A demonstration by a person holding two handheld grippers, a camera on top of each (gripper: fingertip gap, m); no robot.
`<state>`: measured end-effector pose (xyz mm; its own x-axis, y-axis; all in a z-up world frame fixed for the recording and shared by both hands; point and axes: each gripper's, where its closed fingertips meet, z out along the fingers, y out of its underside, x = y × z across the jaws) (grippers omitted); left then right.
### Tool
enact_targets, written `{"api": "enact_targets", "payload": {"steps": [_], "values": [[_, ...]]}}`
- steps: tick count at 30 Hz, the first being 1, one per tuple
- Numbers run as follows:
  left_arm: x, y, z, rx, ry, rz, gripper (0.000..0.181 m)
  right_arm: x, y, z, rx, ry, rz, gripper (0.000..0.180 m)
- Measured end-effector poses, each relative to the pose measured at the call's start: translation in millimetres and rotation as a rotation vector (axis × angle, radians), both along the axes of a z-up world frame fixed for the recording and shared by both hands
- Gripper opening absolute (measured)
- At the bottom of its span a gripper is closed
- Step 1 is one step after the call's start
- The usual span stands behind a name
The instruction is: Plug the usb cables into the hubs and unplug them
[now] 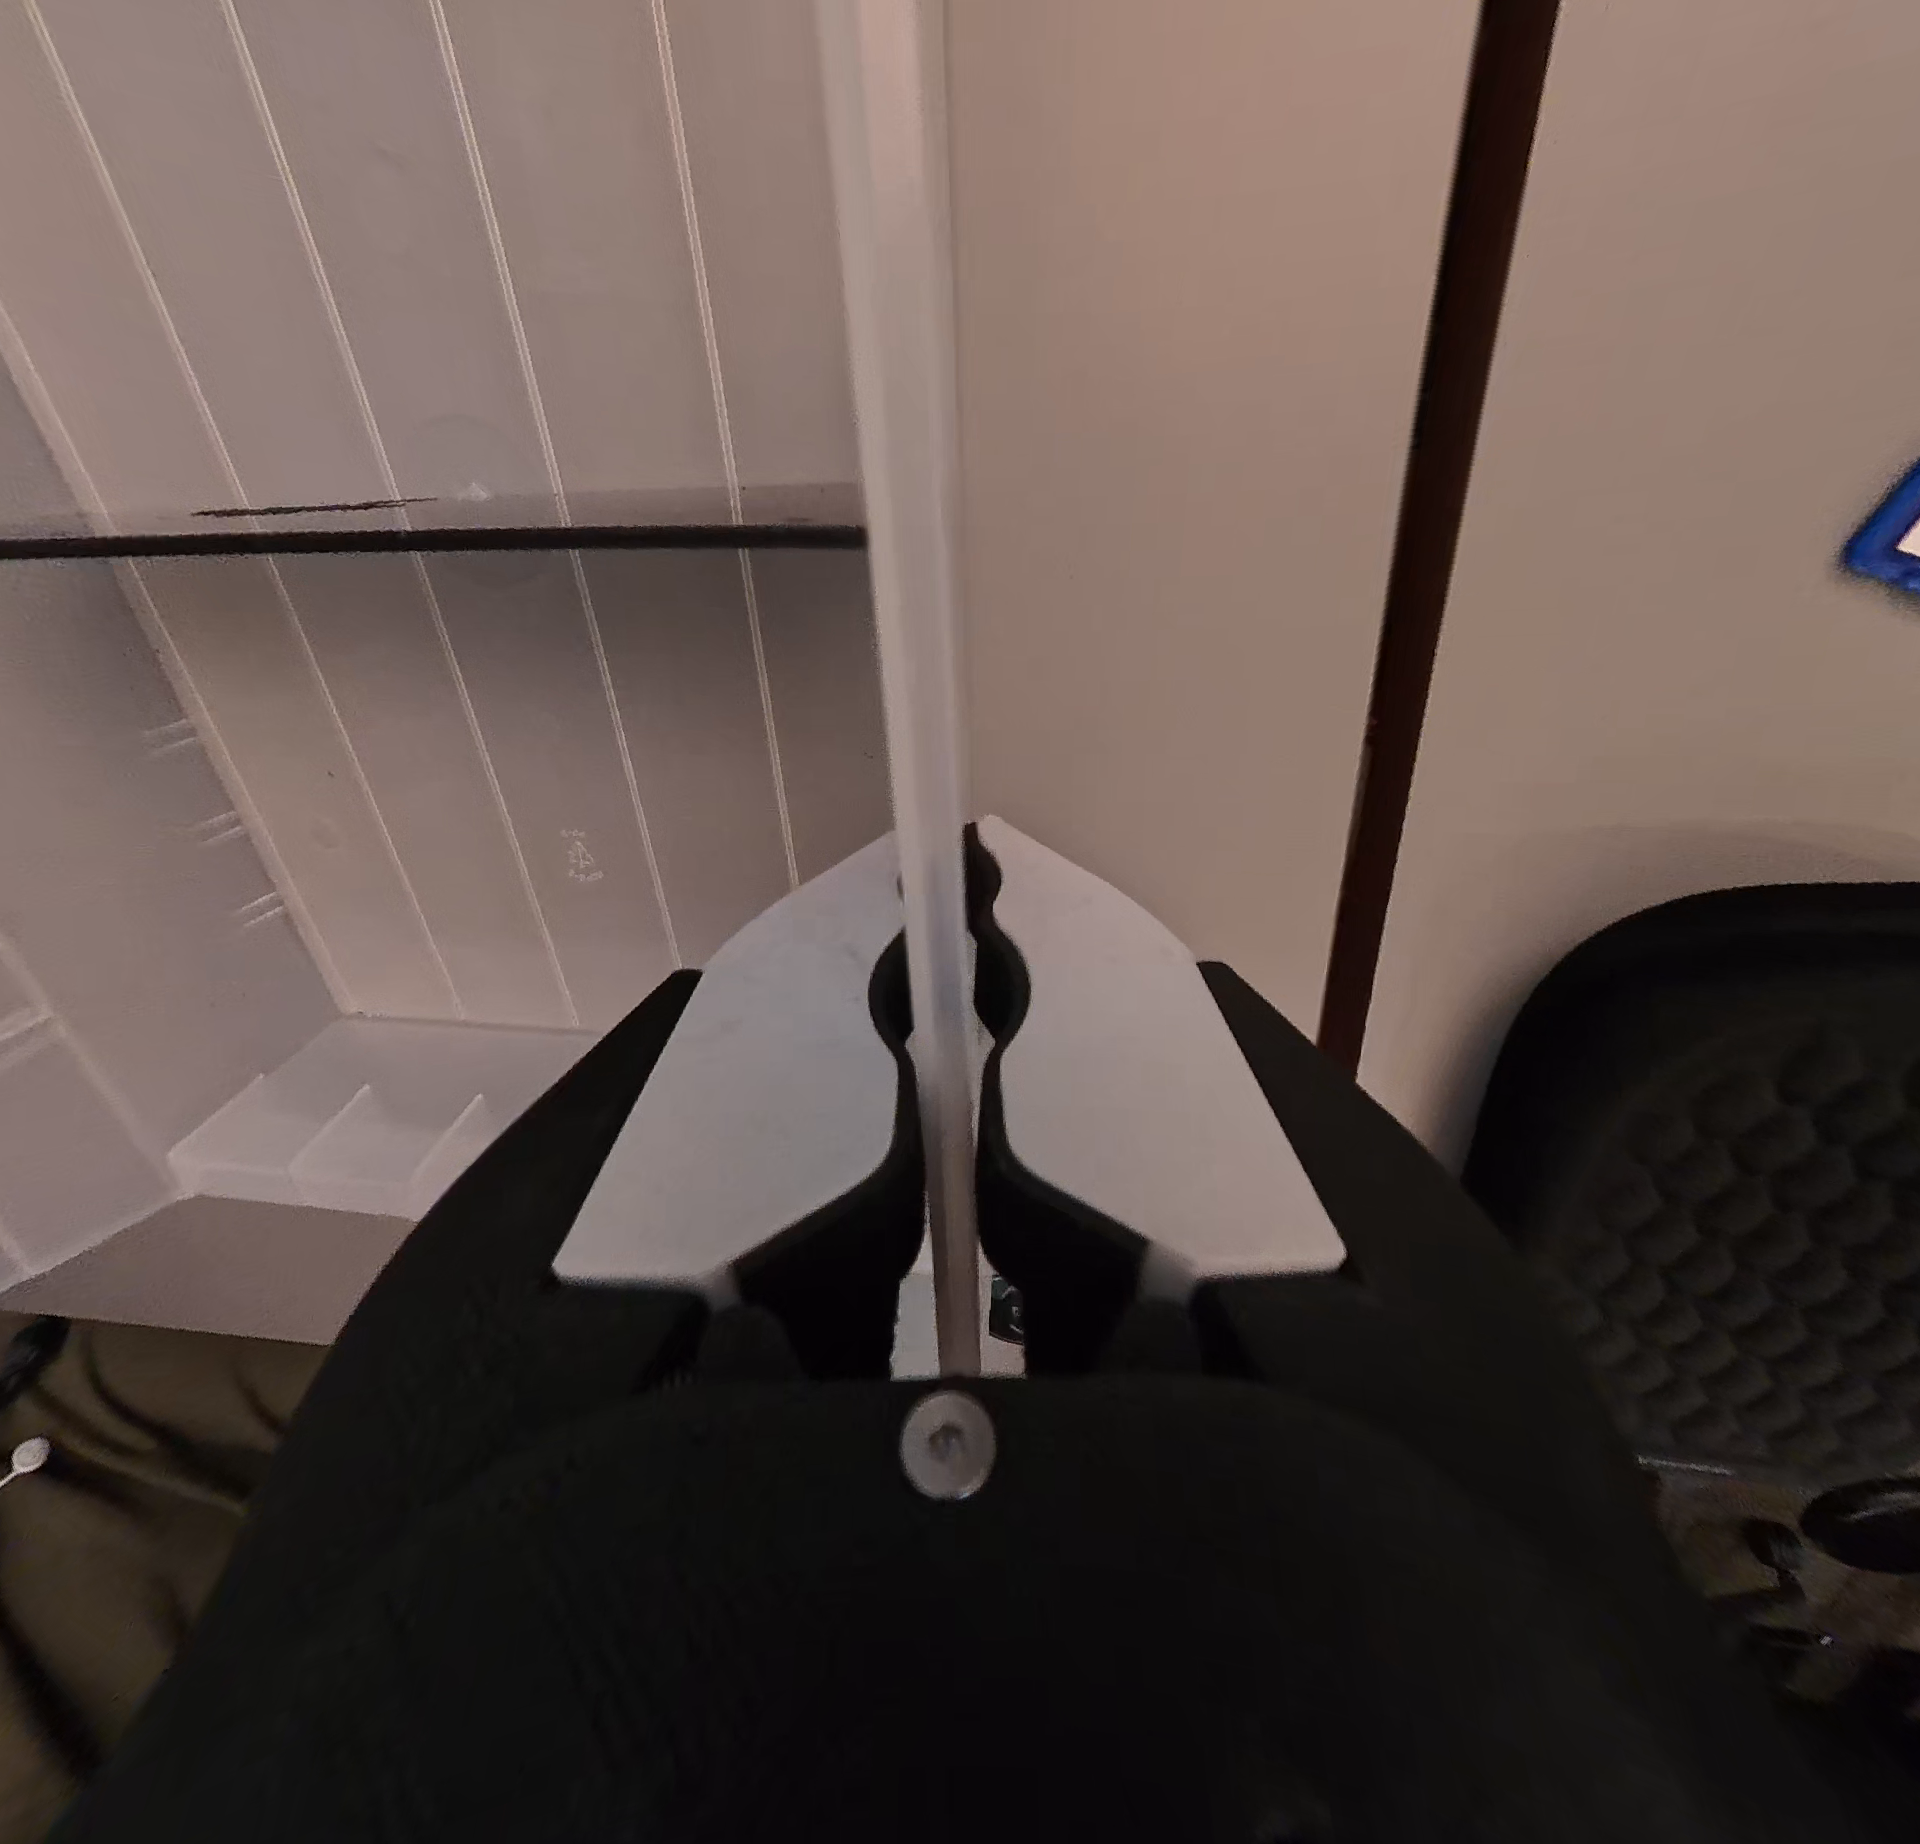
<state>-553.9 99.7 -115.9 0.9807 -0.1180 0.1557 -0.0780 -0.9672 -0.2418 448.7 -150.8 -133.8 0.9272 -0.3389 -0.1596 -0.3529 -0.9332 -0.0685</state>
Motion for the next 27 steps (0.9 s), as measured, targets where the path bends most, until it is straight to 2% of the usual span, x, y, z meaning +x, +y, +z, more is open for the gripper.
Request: {"api": "enact_targets", "payload": {"steps": [11, 27], "values": [[-2.6, 6.1, 0.6, 0.054, -0.022, 0.043, 0.005, 19.1, -4.8, 0.1, -0.001, -0.007, 0.002, 0.005], [-1.5, 10.6, 2.2, 0.115, -0.045, 0.081, 0.006, 14.8, 4.9, 1.6, 0.01, -0.042, 0.088, 0.009]]}}
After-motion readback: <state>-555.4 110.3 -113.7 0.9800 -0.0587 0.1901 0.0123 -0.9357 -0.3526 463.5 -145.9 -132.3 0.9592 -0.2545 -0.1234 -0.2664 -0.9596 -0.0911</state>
